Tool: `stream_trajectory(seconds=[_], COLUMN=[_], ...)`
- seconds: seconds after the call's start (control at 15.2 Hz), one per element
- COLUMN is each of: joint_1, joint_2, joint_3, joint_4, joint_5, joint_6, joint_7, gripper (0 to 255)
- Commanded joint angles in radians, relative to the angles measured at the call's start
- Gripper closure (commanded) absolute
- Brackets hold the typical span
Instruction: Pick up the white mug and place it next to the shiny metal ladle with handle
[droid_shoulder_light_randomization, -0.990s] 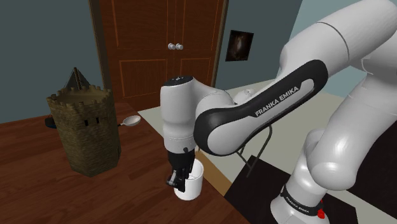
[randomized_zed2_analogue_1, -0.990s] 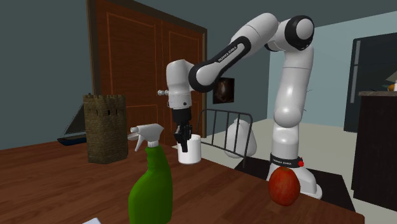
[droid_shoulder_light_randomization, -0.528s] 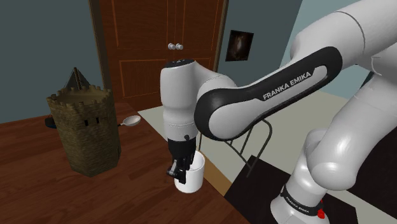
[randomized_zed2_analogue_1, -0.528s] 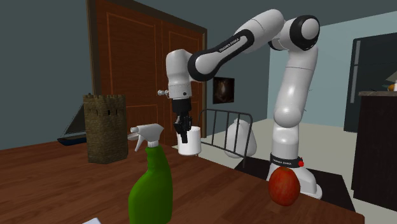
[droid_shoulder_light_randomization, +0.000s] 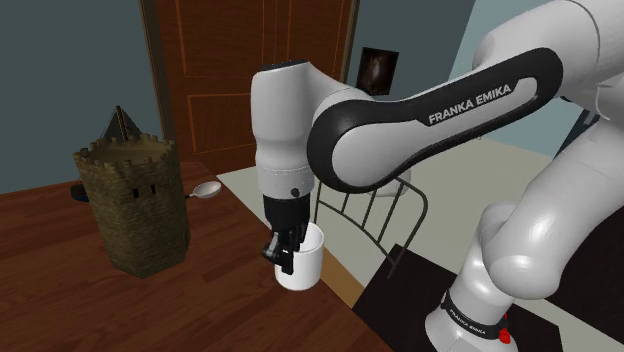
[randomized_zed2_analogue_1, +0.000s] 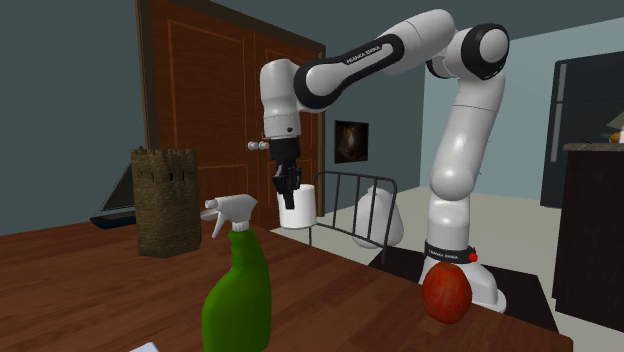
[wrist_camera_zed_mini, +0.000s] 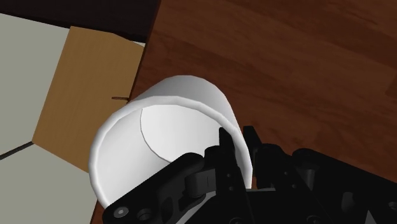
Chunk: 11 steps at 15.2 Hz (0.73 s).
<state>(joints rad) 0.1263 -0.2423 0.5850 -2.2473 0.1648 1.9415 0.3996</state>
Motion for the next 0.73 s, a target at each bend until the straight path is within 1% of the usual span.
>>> stream_trajectory(seconds=[0.0,0.66], joint_1=[0.001,-0.002], joint_2=[-0.016,-0.046], joint_3=[-0.006,-0.026], joint_4=[0.019,0.128], joint_5=[0.005,0.007], joint_6=[-0.033,-0.17], joint_7=[-0.005,-0.01], gripper=[255,255])
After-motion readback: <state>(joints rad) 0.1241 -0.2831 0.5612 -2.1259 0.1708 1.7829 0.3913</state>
